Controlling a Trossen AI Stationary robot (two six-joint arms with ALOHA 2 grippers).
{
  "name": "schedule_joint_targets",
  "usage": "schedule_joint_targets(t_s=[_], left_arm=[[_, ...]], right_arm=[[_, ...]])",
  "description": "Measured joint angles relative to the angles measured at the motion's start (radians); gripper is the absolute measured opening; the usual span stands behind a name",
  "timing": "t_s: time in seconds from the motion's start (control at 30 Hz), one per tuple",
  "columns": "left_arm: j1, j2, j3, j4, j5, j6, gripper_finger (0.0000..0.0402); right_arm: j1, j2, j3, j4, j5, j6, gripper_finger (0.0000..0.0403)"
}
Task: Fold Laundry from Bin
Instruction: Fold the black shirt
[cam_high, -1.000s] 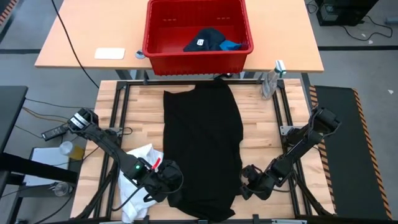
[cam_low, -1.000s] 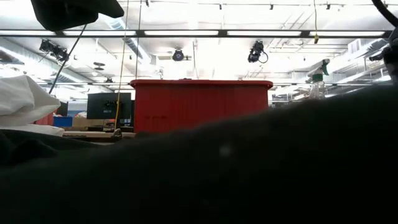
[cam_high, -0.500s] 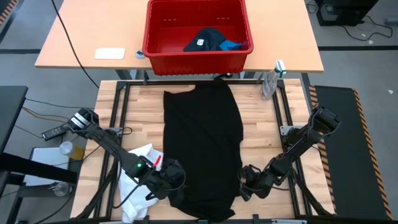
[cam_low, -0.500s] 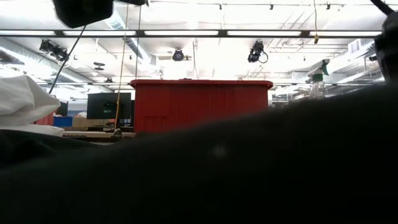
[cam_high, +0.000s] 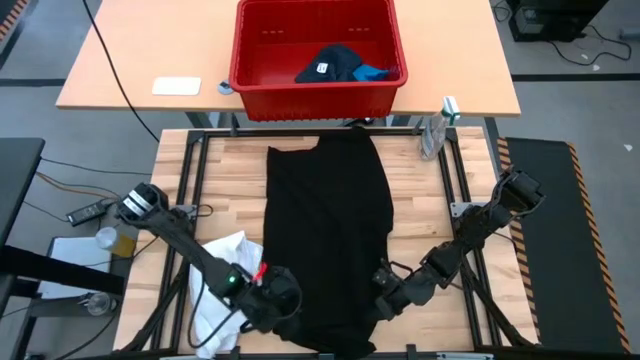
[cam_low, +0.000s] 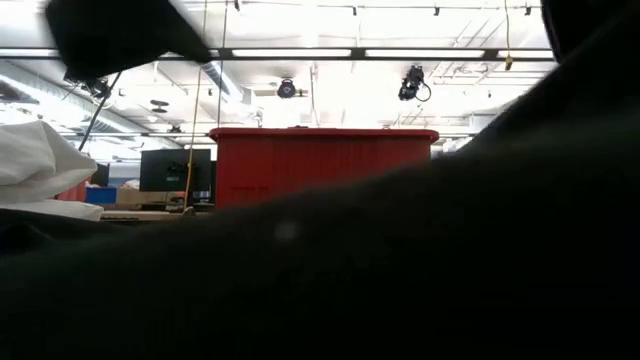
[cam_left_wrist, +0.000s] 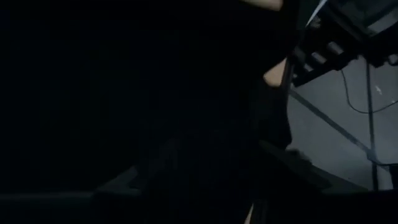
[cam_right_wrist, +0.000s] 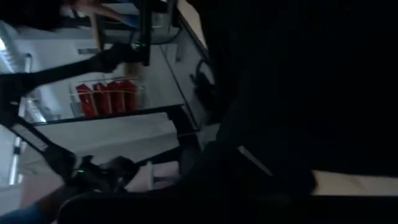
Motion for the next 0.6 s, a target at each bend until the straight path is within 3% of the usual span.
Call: schedule_joint_targets(t_s=[0.3, 0.4, 0.6], left_arm=[[-0.152, 0.07, 0.0, -0.026, -0.172, -0.179, 0.0216], [-0.172, 0.084, 0.0, -0.027, -0.168, -0.139, 0.0207], [-0.18, 0.056, 0.0, -0.055, -0.059, 0.009, 0.0192]], right_arm=[[-0.03, 0.0, 0.0, 0.088, 0.0, -0.013, 0.0006], [-0.049, 0.0, 0.0, 0.13, 0.0, -0.025, 0.0006], [-0.094, 0.0, 0.0, 0.209, -0.029, -0.047, 0.0006]])
